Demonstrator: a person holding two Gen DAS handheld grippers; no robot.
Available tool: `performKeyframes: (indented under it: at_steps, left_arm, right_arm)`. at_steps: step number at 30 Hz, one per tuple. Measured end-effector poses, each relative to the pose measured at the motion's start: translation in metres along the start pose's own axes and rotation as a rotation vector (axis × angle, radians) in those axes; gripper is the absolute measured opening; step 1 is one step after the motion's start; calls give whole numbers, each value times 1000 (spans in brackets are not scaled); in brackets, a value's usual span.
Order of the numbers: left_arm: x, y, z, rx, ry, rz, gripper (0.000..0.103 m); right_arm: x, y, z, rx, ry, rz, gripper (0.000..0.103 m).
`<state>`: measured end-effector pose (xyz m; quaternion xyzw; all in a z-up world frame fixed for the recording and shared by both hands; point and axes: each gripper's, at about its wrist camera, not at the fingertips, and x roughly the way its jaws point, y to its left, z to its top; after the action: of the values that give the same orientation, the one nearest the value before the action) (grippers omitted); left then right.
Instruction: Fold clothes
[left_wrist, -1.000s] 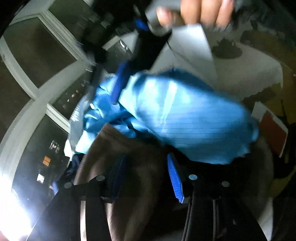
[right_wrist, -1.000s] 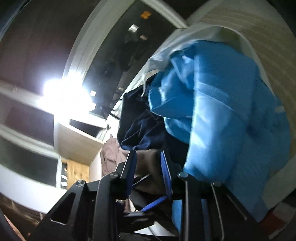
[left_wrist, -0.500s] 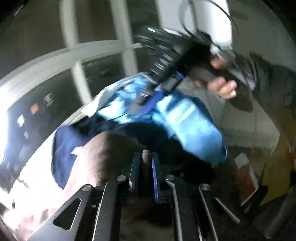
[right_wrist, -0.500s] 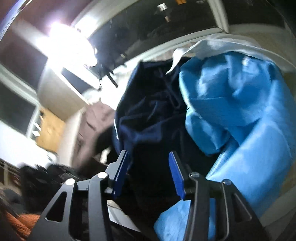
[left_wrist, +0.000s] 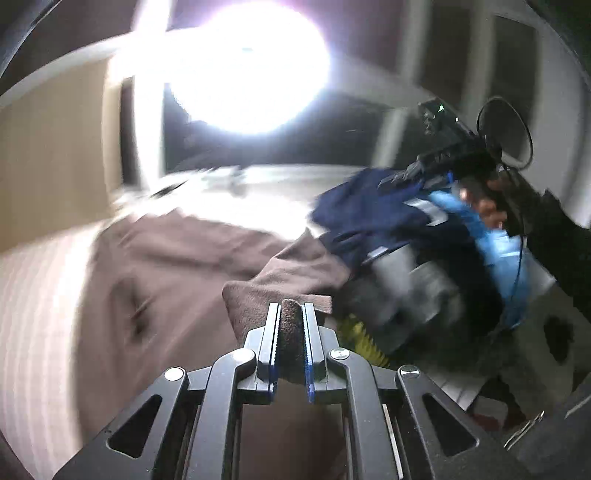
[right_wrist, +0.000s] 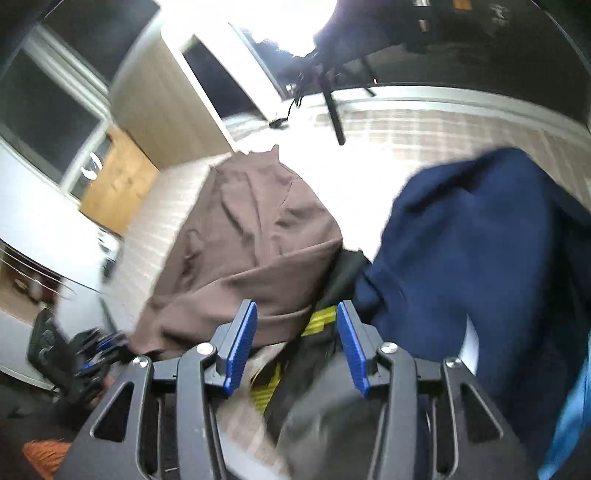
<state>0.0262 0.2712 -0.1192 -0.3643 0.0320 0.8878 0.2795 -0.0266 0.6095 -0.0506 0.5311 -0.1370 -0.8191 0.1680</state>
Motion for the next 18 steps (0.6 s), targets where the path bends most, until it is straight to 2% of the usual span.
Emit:
performKeyframes:
  at_steps: [2, 6, 9, 11, 13, 14, 18]
  left_arm:
    - [-5, 20, -28, -43, 37, 68, 10]
    - [10, 32, -65, -70, 147, 103, 11]
    - [10, 28, -71, -40, 182, 105, 16]
    - [4, 28, -71, -21, 167, 112, 35]
    - [-3, 33, -69, -12, 152, 117, 40]
    - [-2, 36, -69, -7, 155, 118, 42]
    - [11, 37, -71, 73, 200, 138, 47]
  right_arm:
    - [31, 9, 20, -32, 42, -37, 45]
    - [85, 20, 47, -78, 125, -81, 45]
    - [122, 25, 60, -74, 187, -105, 45]
    - [138, 29, 65, -60, 207, -91, 45]
    - [152, 32, 70, -45, 222, -77, 45]
    - [159, 36, 73, -51, 225, -111, 45]
    - [170, 48, 75, -64, 241, -150, 45]
